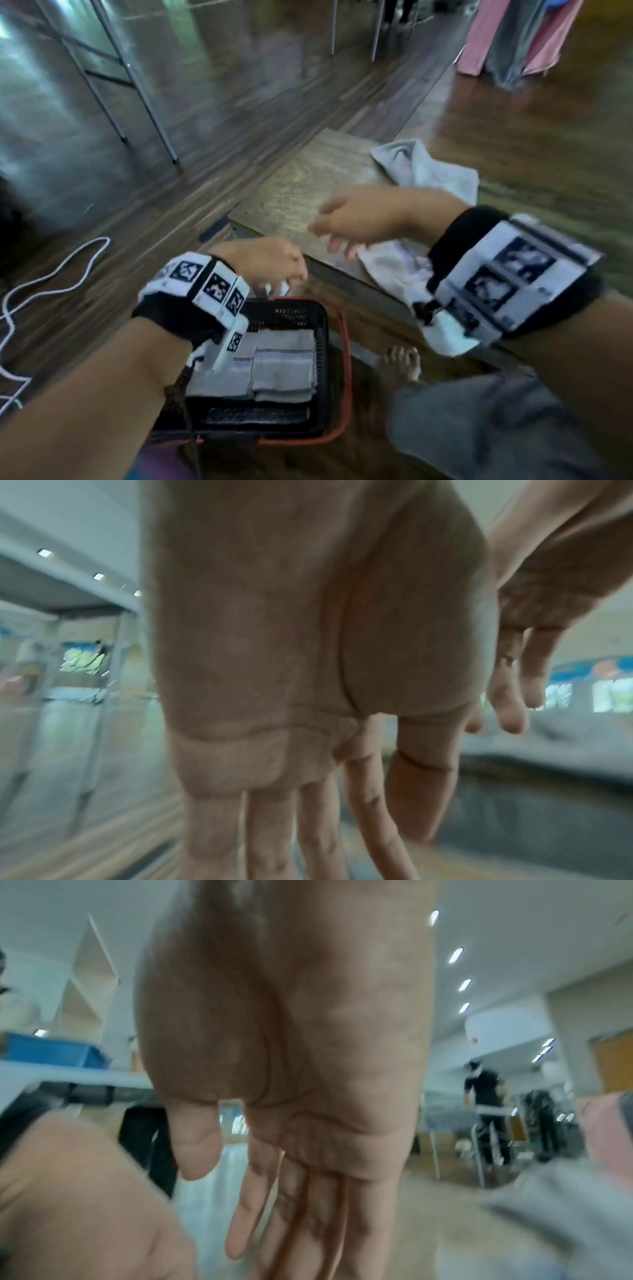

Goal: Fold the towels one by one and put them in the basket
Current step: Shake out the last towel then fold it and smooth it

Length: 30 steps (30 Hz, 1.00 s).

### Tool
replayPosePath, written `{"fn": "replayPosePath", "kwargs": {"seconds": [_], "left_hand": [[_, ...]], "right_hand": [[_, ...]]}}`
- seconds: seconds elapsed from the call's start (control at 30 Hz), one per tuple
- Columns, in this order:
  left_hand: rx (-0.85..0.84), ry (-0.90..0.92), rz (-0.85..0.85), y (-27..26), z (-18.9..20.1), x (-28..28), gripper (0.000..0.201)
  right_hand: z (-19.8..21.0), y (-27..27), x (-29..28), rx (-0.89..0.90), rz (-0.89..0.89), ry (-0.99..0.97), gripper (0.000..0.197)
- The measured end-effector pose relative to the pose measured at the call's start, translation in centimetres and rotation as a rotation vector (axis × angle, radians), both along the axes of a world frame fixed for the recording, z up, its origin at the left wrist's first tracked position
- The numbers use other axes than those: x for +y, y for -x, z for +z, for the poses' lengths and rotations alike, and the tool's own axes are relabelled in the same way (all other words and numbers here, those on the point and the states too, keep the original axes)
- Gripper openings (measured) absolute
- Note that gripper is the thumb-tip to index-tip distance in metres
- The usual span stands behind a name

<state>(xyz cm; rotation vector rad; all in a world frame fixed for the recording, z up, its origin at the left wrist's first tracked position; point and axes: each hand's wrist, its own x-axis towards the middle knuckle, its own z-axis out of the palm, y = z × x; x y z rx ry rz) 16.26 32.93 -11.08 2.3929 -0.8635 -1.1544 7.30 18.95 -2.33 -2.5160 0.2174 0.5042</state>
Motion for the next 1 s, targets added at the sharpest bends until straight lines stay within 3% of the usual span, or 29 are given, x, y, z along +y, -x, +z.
{"fn": "replayPosePath", "kwargs": {"seconds": [0.1,0.2,0.33,0.43,0.5,0.63,0.7,0.77,0.9,1.0], "left_hand": [[-0.311,0.183,-0.104,1.9,4.4,-4.2,0.023],[-0.35,0.184,-0.218,4.3,5.2,-9.1,0.018],[-0.446,-0.058,-0.365,7.6,2.0,-13.1,0.041],[-0.583,-0.168,-0.472,8.1,0.7,-14.7,0.031],[-0.626,-0.127,-0.464,8.0,0.8,-15.8,0.02],[-0.571,0.162,-0.351,8.5,3.2,-20.2,0.019],[-0.51,0.294,-0.349,9.1,5.4,-23.5,0.018],[-0.458,0.43,-0.332,10.4,7.6,-26.7,0.018],[-0.394,0.65,-0.275,14.9,10.4,-32.4,0.026],[-0.299,0.745,-0.252,18.3,10.0,-34.7,0.022]], "right_hand": [[5.5,3.2,-4.7,-0.125,-0.095,0.065,0.027],[7.4,6.2,-9.7,-0.172,-0.2,0.05,0.024],[4.9,10.0,-14.7,-0.132,-0.293,-0.047,0.022],[0.7,12.4,-16.9,-0.079,-0.278,-0.04,0.02],[-2.1,13.4,-17.8,-0.067,-0.272,-0.036,0.02],[-5.4,14.5,-19.6,-0.142,-0.41,-0.04,0.044],[-5.6,15.2,-20.9,-0.27,-0.477,-0.061,0.035],[-5.1,16.1,-22.7,-0.447,-0.566,-0.07,0.007],[-3.2,18.8,-27.4,-0.754,-0.802,0.091,0.016],[-1.9,21.8,-30.4,-0.964,-0.994,0.203,0.029]]}}
